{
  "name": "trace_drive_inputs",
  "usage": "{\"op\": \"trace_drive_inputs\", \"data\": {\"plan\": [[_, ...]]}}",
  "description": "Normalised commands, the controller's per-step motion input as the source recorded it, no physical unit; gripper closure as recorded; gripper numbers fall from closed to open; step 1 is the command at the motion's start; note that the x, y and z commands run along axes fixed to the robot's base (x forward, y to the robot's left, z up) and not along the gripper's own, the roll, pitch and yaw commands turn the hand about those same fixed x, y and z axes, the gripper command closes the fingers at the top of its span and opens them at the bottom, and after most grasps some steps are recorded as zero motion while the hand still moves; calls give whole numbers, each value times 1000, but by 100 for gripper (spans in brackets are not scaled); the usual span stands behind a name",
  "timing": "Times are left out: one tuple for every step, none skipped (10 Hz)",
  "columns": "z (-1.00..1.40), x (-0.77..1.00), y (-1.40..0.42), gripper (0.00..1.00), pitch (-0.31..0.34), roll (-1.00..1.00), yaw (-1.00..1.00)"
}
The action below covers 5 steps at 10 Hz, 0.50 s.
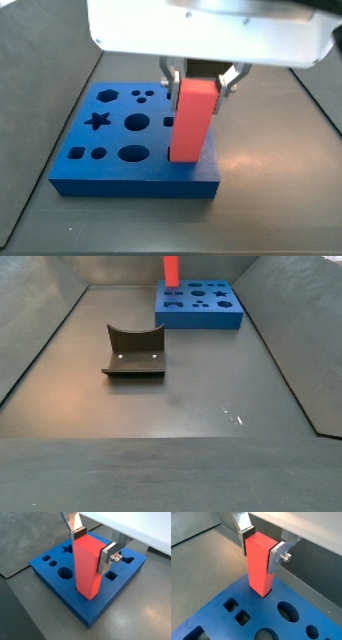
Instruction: Insert the rectangle object.
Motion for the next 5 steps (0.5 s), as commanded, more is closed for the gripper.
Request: {"op": "trace_drive_inputs", "data": {"plan": [[-320,-34,0,100,-46,49,154],[-254,-49,0,100,-66,0,131],[-31,0,0,100,-133,-17,57],[-31,-66,0,100,-101,-6,11],[0,0,0,100,0,0,0]]}}
